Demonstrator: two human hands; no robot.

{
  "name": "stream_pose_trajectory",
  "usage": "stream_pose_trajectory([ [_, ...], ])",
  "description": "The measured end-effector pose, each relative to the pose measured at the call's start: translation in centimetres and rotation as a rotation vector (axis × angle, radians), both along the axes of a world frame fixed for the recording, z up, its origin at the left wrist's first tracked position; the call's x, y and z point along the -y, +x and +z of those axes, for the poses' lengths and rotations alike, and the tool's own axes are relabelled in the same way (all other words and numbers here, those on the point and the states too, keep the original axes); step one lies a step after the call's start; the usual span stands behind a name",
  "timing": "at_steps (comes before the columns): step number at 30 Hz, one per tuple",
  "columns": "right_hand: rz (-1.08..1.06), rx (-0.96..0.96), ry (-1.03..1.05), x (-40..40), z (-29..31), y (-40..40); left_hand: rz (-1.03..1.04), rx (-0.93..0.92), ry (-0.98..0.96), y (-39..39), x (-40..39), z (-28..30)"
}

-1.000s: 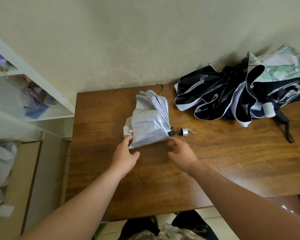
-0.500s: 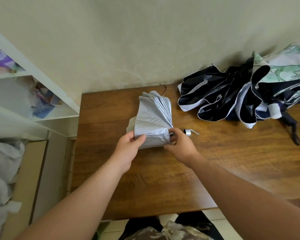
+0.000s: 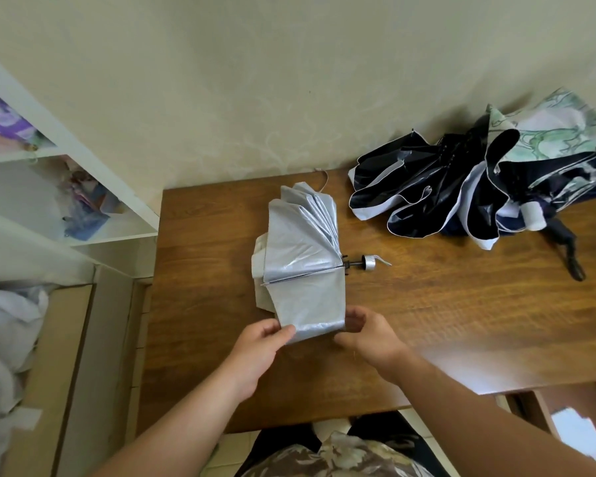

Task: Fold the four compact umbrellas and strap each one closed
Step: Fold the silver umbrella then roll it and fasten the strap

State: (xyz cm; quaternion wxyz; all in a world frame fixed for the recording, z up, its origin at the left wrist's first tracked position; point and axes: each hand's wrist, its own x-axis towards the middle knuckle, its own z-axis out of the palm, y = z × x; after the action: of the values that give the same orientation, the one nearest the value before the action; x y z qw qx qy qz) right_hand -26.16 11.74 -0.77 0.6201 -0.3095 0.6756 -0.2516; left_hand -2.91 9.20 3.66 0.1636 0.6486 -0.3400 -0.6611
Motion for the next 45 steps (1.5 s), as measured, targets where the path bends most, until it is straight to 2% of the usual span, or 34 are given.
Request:
stream_pose_trajectory([
  [5, -0.077, 0.112, 0.143, -0.7, 0.8, 0.5, 0.033, -0.032, -0.038, -0.1, -1.5, -1.1],
  [7, -0.153, 0.250, 0.166, -1.0, 1.2, 0.7, 0.063, -0.048, -0.022, -0.1, -2.0, -1.5],
  [9, -0.258, 0.398, 0.164, -1.2, 1.2, 0.7, 0.090, -0.045, 0.036, -0.4, -2.3, -1.7],
  [11, -0.259, 0.421, 0.136, -1.4, 1.1, 1.0, 0.142, -0.071, 0.132, -0.8, -2.6, -1.8],
  [15, -0.227, 0.279, 0.088, -1.2, 0.7, 1.8, 0.267, -0.178, 0.181, -1.5, -2.4, -2.2],
  [19, -0.183, 0.160, 0.064, -0.9, 0.9, 1.9, 0.226, -0.182, 0.134, -1.7, -1.8, -1.6],
  [26, -0.253, 0.168, 0.202, -0.5, 1.3, 1.0, 0.119, -0.084, 0.164, -0.8, -1.7, -1.5],
  [34, -0.161, -0.140, 0.165, -0.7, -0.2, 1.1, 0.009, 0.108, 0.207, -0.6, -3.1, -3.3],
  [38, -0.138, -0.199, 0.182, -0.7, -0.8, 0.9, -0.013, 0.192, 0.135, -0.7, -3.5, -4.1],
  [42, -0.173, -0.162, 0.189, -0.6, -1.5, 1.4, -0.048, 0.247, 0.131, -0.8, -3.9, -4.9],
  [45, -0.069, -0.303, 0.161, -0.4, -2.0, 1.5, -0.101, 0.323, 0.125, -1.0, -4.3, -5.1],
])
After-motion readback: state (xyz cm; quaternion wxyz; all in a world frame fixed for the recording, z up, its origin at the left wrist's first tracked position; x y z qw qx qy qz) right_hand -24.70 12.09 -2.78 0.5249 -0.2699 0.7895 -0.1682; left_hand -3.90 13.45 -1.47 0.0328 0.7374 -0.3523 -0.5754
